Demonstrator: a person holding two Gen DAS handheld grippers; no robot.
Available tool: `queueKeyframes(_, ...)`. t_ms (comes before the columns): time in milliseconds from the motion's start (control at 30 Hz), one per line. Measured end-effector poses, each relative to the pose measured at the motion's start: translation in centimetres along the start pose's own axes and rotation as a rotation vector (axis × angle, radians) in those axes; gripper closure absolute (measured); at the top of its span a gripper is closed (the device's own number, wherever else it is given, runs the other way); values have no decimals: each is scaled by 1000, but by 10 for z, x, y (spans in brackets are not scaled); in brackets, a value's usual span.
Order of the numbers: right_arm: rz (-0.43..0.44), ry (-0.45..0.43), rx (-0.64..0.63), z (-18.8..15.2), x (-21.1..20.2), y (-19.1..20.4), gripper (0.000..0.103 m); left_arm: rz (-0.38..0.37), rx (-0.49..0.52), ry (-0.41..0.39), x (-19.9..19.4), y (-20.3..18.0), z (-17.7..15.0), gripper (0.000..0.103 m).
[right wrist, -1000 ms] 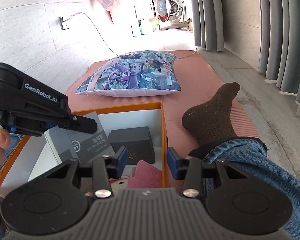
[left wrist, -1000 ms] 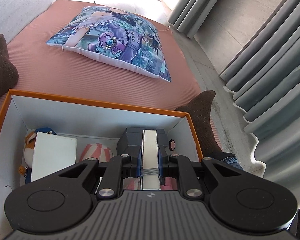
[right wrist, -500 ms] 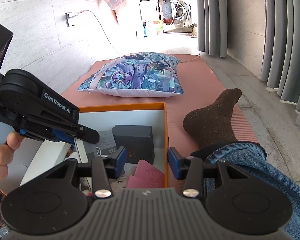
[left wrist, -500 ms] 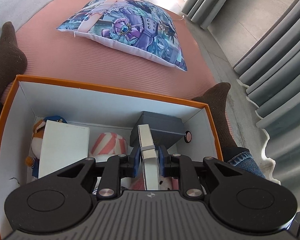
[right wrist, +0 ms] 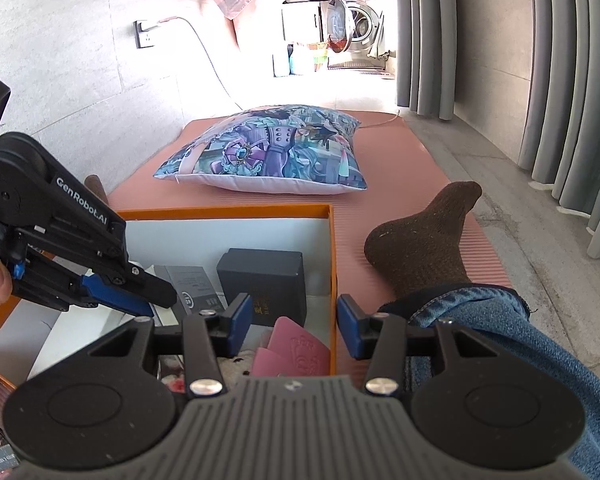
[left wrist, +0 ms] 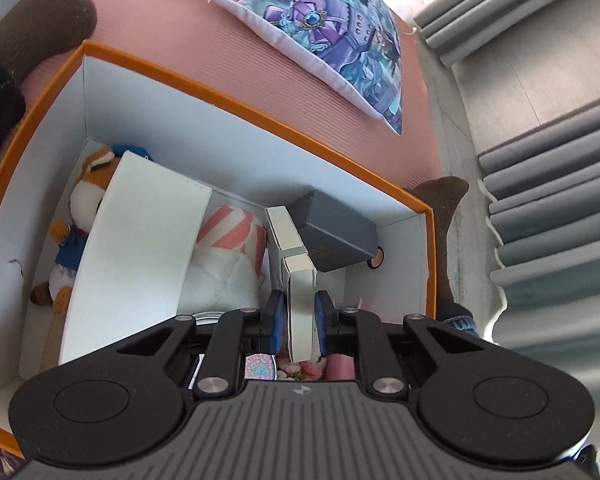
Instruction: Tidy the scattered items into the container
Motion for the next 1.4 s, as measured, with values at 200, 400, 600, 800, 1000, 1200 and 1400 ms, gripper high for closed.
queueKeyframes(200,1,-2,1,0,-1,0,53,-80,-172,-8,3,13,7,85)
queueKeyframes(400,-1,-5,-6,0,-1,1,52,-139,-205,9,10,9,3,85)
queueKeyframes(600,-5,-9,-22,-1,-3,3,52,-79,-152,27,22,6,-3,84)
queueKeyframes(800,-11,-9,-36,-1,-4,4,52,11,-65,105,30,10,-8,85)
queueKeyframes(1000,-13,-14,-42,-1,-8,6,52,19,-1,84,21,8,-12,84)
queueKeyframes(1200,-17,-16,-49,-1,-7,7,52,20,124,-114,-13,-4,2,84)
queueKeyframes(1400,-19,-19,-54,-1,-6,8,52,44,125,-137,-13,0,10,84)
Point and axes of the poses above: each gripper's, at about its wrist camera, not at the fingertips, and x roughly the way its jaws point, y to its left, z to its top, the point moved 4 cm from there along x, roughly the way its jaws point, and after that the axes turned 9 degrees about -x, right-handed, at the moved point
